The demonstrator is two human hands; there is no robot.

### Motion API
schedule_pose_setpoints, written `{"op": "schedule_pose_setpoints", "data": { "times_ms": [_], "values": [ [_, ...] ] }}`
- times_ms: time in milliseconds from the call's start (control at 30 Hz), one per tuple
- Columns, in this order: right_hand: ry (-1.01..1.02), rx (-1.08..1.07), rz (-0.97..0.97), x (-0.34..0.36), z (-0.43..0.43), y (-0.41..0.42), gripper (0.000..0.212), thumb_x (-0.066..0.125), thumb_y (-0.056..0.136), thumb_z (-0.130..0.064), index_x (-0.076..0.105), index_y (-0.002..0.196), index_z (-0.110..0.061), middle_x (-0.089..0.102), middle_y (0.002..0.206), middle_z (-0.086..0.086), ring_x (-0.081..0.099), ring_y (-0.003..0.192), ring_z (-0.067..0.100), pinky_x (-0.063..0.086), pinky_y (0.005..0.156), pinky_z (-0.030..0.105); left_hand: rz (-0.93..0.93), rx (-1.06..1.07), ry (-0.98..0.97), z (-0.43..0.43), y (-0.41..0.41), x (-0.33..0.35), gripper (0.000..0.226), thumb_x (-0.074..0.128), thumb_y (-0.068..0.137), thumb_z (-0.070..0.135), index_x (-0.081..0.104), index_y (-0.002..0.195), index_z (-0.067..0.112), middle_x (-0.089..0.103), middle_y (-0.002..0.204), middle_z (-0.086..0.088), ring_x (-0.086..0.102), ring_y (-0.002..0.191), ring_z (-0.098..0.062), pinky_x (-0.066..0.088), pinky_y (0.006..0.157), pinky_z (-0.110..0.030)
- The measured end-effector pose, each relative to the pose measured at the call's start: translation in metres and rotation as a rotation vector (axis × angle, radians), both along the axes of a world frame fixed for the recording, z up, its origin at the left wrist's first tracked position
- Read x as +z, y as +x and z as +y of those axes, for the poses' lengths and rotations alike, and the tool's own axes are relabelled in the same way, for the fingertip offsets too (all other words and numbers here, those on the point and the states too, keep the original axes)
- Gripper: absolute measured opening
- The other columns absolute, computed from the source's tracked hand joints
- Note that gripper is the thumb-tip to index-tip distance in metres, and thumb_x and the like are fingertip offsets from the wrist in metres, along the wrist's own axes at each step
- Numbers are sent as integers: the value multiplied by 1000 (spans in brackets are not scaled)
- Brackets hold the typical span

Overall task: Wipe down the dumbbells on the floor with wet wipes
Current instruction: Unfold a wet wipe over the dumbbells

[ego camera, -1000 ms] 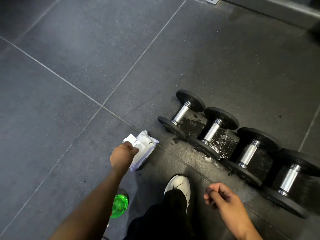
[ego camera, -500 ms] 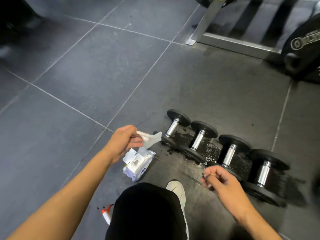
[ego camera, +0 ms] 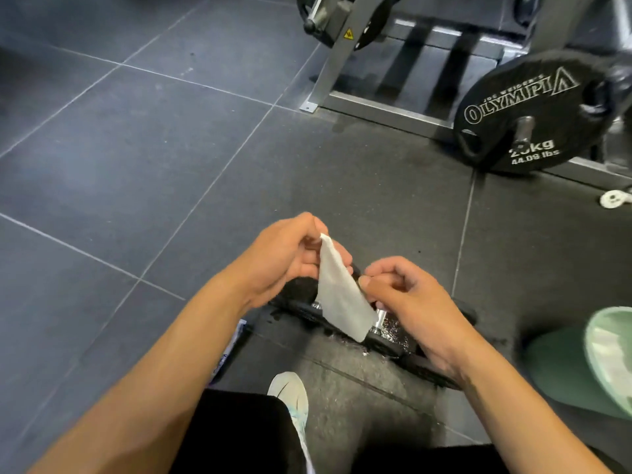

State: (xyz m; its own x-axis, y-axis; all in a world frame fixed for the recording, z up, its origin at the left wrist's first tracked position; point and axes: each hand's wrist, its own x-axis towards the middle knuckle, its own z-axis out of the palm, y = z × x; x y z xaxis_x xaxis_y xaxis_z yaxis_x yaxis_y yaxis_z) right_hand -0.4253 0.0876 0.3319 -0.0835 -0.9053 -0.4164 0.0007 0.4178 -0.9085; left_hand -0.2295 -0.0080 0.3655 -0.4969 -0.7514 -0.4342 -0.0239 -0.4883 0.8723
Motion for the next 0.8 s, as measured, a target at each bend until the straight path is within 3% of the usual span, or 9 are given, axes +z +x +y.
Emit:
{"op": "schedule_pose_setpoints", "data": {
  "times_ms": [67,133,200,300,433,500,567,633,800],
  "values": [
    [2,-41,-14,-7,5,-10,3,72,93,-19,73,94,-17,70,78,0,69,80,21,54,84,38,-2,70,2,3,-14,-15,20,38,95,5,52,81,9,73,89,-26,74,90,-46,55,92,-52],
    [55,-50,-78,-17,10,-16,9,69,95,-21,72,103,-20,77,93,-1,74,98,22,57,94,44,-22,36,-1,2,-25,-27,16,44,91,9,56,80,11,65,88,-22,69,85,-37,53,88,-48],
    [72,10,-62,-21,9,-18,22,70,95,-28,68,117,-31,77,108,-6,71,107,16,55,97,41,-53,-18,-46,0,-34,-30,9,52,84,15,59,79,15,55,91,-18,56,86,-31,47,85,-48],
    [-69,143,107,-21,2,-20,31,75,91,-26,67,118,-40,75,100,-9,67,93,17,52,89,33,-75,-60,-131,-1,-43,-31,8,59,84,17,66,81,18,60,88,-12,58,88,-25,49,87,-45],
    [-157,87,177,-25,-9,-23,11,76,90,-25,71,99,-27,68,89,2,60,87,25,44,79,36,-105,-93,-167,-5,-42,-36,9,65,89,14,73,87,17,68,91,-9,61,88,-18,52,93,-44],
    [-143,51,164,-29,-11,-26,6,75,90,-21,69,89,-20,67,81,-5,58,79,15,42,78,35,-149,-95,-183,-9,-38,-40,13,65,89,9,75,92,16,67,89,-5,62,84,-13,55,92,-37],
    [-125,27,136,-30,-13,-30,10,72,92,-18,67,83,-17,65,78,-5,55,76,11,40,78,36,-204,-104,-238,-14,-34,-43,21,69,86,-2,74,99,13,70,89,-6,65,81,-12,56,89,-32],
    [-113,-3,93,-31,-15,-35,16,69,93,-24,63,83,-14,53,73,4,45,72,18,34,74,39,-263,-90,-298,-16,-32,-45,27,77,84,-5,73,104,12,76,96,-11,71,83,-15,59,88,-30],
    [-133,-50,133,-27,-18,-41,32,65,96,-34,54,80,-10,40,74,6,35,71,20,29,71,39,-376,-57,-364,-20,-32,-51,14,76,91,8,78,102,17,78,91,-8,70,75,-11,61,79,-31]
  ]
}}
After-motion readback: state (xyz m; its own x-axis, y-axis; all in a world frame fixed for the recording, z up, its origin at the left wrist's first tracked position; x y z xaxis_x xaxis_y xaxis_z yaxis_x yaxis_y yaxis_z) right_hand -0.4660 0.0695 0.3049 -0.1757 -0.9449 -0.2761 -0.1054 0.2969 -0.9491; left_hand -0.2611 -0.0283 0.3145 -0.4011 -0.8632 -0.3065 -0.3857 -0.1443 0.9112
